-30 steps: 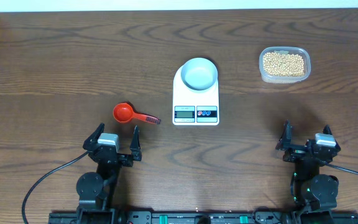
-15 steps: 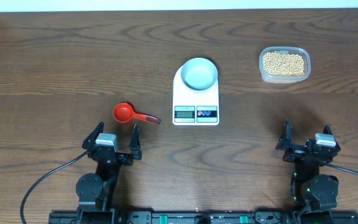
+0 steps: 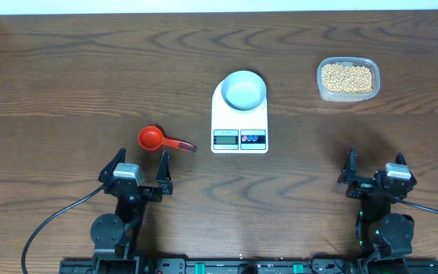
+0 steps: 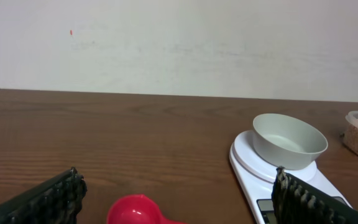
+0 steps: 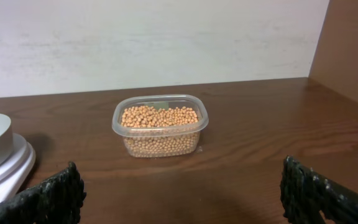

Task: Scoop item into bowl and weigh 50g on scale
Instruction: 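Move the left gripper forward over the red scoop's cup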

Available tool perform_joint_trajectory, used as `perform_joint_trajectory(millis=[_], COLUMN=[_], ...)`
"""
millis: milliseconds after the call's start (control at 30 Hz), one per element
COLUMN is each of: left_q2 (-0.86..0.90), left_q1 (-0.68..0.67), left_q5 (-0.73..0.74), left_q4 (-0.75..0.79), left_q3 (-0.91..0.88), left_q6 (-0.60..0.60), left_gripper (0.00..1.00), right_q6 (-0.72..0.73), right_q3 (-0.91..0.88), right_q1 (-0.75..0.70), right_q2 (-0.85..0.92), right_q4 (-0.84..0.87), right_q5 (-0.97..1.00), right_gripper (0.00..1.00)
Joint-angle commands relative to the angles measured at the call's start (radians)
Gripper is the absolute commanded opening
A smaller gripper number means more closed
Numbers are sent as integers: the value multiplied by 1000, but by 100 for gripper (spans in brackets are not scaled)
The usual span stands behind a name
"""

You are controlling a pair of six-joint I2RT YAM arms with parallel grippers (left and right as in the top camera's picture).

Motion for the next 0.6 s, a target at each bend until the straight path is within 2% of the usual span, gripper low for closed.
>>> perform_joint_trajectory(millis=[0, 267, 367, 433, 567], left_q2=[2, 2, 10, 30, 110], left_q1=[-5, -5, -5, -5, -5], left_q5=[-9, -69, -105, -143, -172], left_q4=[4, -41, -152, -207, -249], left_q3=[32, 106, 194, 241, 327], left_q6=[-7, -71, -77, -130, -185], left_gripper=[98, 98, 98, 98, 98], right_q6=[-15, -15, -15, -15, -15], right_q3=[-2, -2, -2, -2, -2], right_q1=[5, 5, 5, 5, 5], right_q2=[-6, -6, -6, -6, -6], right_q4=[-3, -3, -3, -3, -3], right_q5=[16, 17, 16, 16, 17], right_gripper=[99, 99, 99, 99, 99])
